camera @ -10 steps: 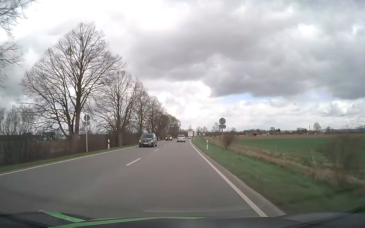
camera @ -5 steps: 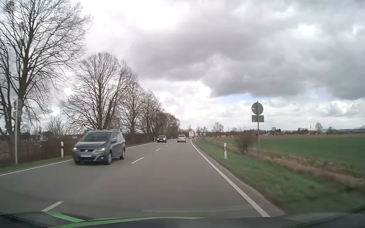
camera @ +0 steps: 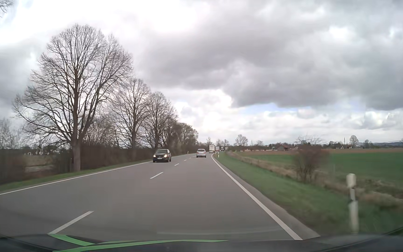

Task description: Follow the waypoints while adhering to traffic rules and regulations

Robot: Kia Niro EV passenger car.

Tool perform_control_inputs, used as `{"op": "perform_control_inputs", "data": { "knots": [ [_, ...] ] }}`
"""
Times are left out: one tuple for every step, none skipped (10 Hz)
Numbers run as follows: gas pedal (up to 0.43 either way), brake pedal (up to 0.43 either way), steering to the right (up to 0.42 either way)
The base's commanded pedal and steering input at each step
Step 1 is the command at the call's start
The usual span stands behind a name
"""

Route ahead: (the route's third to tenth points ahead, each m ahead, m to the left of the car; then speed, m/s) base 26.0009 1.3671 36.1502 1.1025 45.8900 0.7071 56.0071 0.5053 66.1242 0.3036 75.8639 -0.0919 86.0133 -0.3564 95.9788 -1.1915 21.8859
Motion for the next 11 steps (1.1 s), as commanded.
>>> {"op": "perform_control_inputs", "data": {
  "knots": [
    [0.157,0.000,0.001],
    [0.157,0.000,0.001],
    [0.157,0.000,0.001],
    [0.157,0.000,0.001],
    [0.157,0.000,0.001],
    [0.157,0.000,0.002],
    [0.157,0.000,0.003],
    [0.157,0.000,0.003],
    [0.157,0.000,0.003],
    [0.157,0.000,0.004],
    [0.157,0.000,0.003]
  ]
}}
